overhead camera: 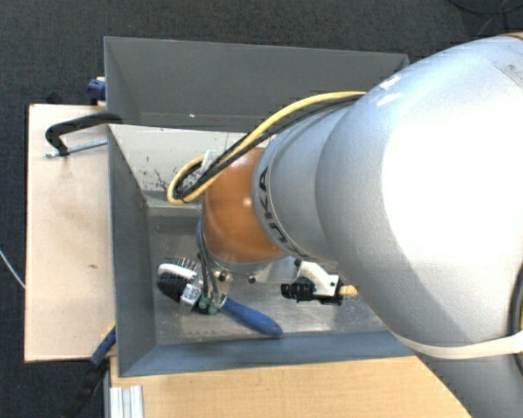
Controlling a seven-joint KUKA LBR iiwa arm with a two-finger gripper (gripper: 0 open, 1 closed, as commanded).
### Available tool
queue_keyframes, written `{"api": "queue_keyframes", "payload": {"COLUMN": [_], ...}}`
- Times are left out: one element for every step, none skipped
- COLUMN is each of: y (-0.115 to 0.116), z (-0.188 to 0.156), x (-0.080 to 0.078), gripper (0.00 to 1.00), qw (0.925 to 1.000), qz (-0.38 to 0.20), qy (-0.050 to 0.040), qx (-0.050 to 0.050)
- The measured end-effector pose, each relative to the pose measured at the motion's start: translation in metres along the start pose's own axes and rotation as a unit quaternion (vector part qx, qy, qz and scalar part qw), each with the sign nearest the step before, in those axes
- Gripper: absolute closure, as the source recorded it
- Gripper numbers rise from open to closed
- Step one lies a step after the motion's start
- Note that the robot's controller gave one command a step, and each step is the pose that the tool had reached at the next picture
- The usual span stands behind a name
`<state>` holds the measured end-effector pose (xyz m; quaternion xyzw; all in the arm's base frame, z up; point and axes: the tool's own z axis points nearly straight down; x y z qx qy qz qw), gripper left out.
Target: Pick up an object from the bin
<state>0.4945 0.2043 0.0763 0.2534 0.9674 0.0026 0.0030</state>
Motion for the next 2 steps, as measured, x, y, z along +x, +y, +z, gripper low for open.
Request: {"api": "queue_keyframes", "payload": {"y": [0.0013, 0.0015], "z": [-0.0274, -0.0283], "x": [-0.0004, -0.0003], "gripper": [1.00, 1.00], "qw": [1.0000, 1.0000], "qz": [-0.001, -0.001], "qy": [0.0011, 0.0022], "qx": [0.001, 0.002]}}
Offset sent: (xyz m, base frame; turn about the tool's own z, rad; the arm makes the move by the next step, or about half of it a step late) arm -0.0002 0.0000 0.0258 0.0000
